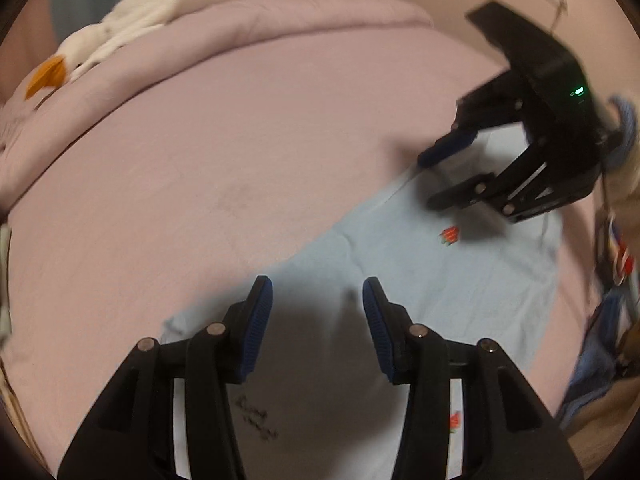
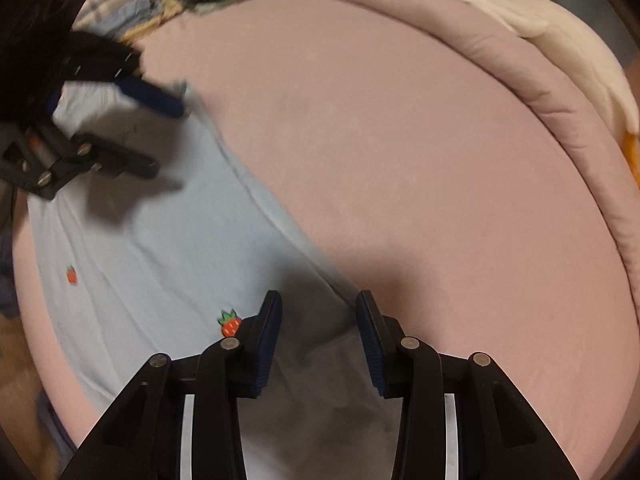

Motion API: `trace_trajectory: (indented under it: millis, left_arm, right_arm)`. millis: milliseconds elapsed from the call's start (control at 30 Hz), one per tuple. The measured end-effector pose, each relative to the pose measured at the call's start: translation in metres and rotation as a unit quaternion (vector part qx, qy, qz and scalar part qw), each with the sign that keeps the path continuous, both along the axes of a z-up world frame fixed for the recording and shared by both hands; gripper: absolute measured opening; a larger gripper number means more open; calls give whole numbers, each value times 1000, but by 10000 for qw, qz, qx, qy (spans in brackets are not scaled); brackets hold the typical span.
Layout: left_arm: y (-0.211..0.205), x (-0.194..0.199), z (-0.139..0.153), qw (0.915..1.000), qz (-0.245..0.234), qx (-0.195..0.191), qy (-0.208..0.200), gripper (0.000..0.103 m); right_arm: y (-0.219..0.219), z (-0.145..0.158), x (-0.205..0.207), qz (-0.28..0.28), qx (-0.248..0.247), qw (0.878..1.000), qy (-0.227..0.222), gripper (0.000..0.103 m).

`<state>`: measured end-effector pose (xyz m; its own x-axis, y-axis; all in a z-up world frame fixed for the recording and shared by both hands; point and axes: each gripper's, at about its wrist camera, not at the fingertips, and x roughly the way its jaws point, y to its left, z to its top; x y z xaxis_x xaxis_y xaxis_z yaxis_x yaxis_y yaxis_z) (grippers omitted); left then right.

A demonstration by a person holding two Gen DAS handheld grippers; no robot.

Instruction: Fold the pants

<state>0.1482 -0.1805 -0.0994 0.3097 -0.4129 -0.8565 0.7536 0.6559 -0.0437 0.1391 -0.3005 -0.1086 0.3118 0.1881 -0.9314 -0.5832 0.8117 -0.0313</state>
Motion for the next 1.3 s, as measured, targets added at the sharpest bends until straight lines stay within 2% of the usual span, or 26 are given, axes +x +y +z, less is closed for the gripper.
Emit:
trace_trajectory:
  millis: [33,67,100,133,200,300,500,700,800,867,967,1067,1167,1233,1300]
  left_arm:
    - [-2,3,-4,9999,-75,121,28,44]
    - [-5,5,-8,9996,-133,248,60,44]
    - [-6,6,-11,9992,-207,334,79,37]
    - [-6,6,-14,9989,-263,385,63,24]
    - [-6,4,-16,9982,-348,482,45,7]
    - [-4,-1,-16,9981,-383,476,-126,4]
    - [2,3,-17,9996,-46,266,-86,2]
    - [8,12,-21,9984,332,382,-234,4]
    - [13,20,-24,9958,645,433,-488,6]
    - [18,26,-23,9952,845,304,-397,6]
    - [29,22,-13,9920,1100,266,-557,5]
    - [36,4,3,9932,1038,-151,-495,5]
    - [31,-25,7,9956,719,-594,-129,6]
    - [20,-39,0,9961,529,-694,124,8]
    - [8,-45,-14,9963,471,-634,339,10]
  right_arm:
    - [2,-1,-1,69,-5,10000,20,29]
    - [2,1,0,143,-7,9999,1,24]
    - [4,2,-1,177,-49,9998,-54,19]
    - [7,3,-3,226,-91,9997,-98,13]
    - [11,4,-8,306,-190,9992,-164,7]
    - [19,5,-13,313,-340,9984,-314,3]
    - [20,7,-9,147,-449,9973,-554,1]
    - [16,2,0,-130,-464,9980,-412,1]
    - [4,11,5,-503,-123,9969,-591,1]
    - [-8,24,0,-830,137,9937,-744,2]
    - [-31,39,-20,-1306,434,9863,-914,2]
    - [-55,39,-44,-1676,725,9797,-833,2]
    - [-65,25,-63,-1791,1234,9745,-555,3]
    - [-59,11,-67,-1637,1482,9745,-407,4]
    - [-50,-3,-71,-1603,1384,9767,-346,4]
